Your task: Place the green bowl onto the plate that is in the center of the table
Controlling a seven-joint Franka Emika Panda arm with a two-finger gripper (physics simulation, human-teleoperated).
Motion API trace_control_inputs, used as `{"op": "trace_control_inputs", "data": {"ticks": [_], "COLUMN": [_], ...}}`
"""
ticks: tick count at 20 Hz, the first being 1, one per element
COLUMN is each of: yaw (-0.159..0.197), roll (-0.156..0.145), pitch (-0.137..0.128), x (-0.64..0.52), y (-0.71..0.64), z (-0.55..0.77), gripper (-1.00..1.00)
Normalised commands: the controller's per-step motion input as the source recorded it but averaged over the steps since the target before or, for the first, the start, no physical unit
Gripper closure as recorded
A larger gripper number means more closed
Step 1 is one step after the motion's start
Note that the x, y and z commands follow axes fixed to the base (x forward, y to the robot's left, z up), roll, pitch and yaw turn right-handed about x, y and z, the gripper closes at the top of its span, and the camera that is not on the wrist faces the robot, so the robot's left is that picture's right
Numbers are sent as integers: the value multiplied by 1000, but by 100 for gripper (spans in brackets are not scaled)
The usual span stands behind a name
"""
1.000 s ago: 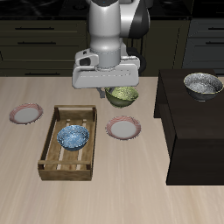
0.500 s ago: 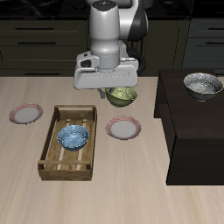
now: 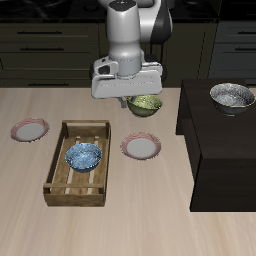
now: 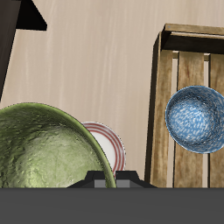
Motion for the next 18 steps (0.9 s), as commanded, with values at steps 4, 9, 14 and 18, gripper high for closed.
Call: {"op": "trace_control_inputs", "data": {"ticks": [4,9,14,18], "yaw": [1,-18,-14,5], "roll": [42,8,18,10], "pitch": [-32,0,-16,-11], "x": [-296,-161,-272,-108], "y": [100,-12,-3,-6], "z": [-38,-94,-152,-207], "gripper": [100,100,100,100]}}
